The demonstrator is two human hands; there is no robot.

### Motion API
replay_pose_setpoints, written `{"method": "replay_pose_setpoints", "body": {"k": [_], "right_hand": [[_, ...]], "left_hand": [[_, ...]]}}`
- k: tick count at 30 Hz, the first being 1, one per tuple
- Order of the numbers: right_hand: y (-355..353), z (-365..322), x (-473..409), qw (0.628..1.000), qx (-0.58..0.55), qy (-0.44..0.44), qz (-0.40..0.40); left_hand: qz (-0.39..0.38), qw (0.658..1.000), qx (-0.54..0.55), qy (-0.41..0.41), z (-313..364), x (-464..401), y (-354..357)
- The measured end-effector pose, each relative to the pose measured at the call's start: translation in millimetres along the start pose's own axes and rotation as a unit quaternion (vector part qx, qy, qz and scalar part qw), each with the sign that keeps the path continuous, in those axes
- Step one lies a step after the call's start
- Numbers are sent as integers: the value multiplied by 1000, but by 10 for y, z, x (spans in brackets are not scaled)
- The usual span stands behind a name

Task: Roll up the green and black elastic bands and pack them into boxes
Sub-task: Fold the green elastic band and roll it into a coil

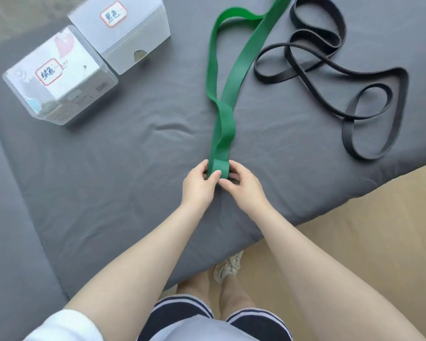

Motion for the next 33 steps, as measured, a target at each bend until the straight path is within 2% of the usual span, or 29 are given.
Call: {"method": "replay_pose_setpoints", "body": {"k": [4, 7, 10, 13, 19, 23, 26, 29, 33], "right_hand": [[29, -49, -23, 996, -83, 24, 26], [36, -78, -38, 996, -87, 14, 25], [9, -83, -58, 995, -96, 12, 18], [-12, -81, -113, 996, -81, 25, 9], [-152, -188, -302, 989, -105, 100, -19], [-200, -268, -397, 984, -124, 131, 3], [-229, -322, -477, 978, -154, 143, 9], [-271, -366, -568, 983, -112, 138, 32], [-307, -402, -524, 995, -53, 76, 44]], "left_hand": [[-52, 998, 32, -10, -56, -77, -25], [-97, 995, 34, -2, -85, -106, -71], [-110, 994, 10, 8, -80, -109, -78], [-83, 996, -43, 0, -24, -163, -95], [-22, 998, -39, -37, 105, -281, -164], [-47, 998, 20, -31, 7, -207, -124], [-53, 998, 16, -2, 4, -179, -74], [-21, 999, -27, 34, 138, -232, -62], [3, 997, -49, 52, 247, -285, -96]]}}
Point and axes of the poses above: each hand's wrist, its own x-axis away from the middle knuckle, its own y-axis out of the palm, z = x × y, the point moved 5 cm from there along -x, towards the middle knuckle, and after that the axes turned 7 degrees about -z, right-handed, at the moved point
